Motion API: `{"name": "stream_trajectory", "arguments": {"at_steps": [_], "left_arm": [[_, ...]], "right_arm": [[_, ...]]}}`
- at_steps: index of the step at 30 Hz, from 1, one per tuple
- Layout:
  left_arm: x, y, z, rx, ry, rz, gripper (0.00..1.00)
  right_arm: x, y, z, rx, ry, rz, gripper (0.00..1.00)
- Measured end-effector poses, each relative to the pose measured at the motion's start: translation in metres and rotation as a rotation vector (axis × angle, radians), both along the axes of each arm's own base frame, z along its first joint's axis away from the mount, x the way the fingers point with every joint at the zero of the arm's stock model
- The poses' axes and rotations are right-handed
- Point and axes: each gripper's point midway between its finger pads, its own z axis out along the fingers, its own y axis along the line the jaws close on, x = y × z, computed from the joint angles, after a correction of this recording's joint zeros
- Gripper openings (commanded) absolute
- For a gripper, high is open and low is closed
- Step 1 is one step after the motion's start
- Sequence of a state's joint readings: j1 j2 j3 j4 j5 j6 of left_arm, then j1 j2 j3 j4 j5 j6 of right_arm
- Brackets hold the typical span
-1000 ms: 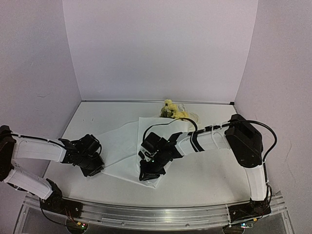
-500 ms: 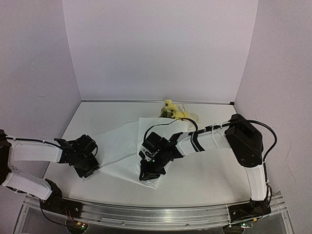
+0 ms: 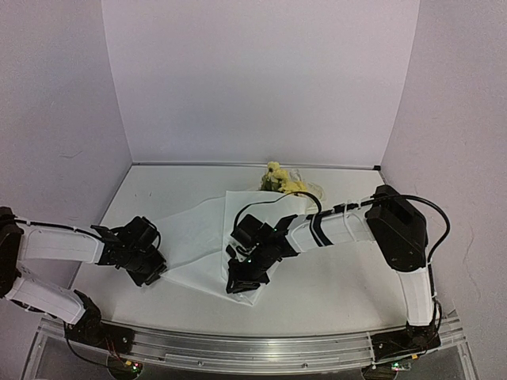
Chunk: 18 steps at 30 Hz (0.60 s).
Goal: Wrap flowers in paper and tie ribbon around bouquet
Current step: Pick up the left corner of the flattened wrapping paper at the center of the board.
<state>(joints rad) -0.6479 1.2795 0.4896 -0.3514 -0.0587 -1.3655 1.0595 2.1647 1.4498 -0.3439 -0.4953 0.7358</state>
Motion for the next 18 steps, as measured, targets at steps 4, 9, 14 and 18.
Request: {"name": "stream_trajectory", "arguments": {"at_steps": [4,9,14,18], "left_arm": [[0.000,-0.002,0.000,-0.019,0.007,0.023,0.16],[-0.003,0.000,-0.002,-0.018,0.026,0.044,0.04],[-0.004,0.003,-0.001,-0.012,0.012,0.036,0.00],[0.001,0.001,0.014,-0.029,-0.057,0.002,0.00]], "right_arm": [[0.000,0.000,0.000,0.000,0.002,-0.001,0.16],[0.000,0.000,0.000,0.001,0.002,-0.002,0.16],[0.000,0.000,0.000,0.001,0.003,-0.002,0.16],[0.000,0.000,0.000,0.003,0.003,-0.002,0.16]]}}
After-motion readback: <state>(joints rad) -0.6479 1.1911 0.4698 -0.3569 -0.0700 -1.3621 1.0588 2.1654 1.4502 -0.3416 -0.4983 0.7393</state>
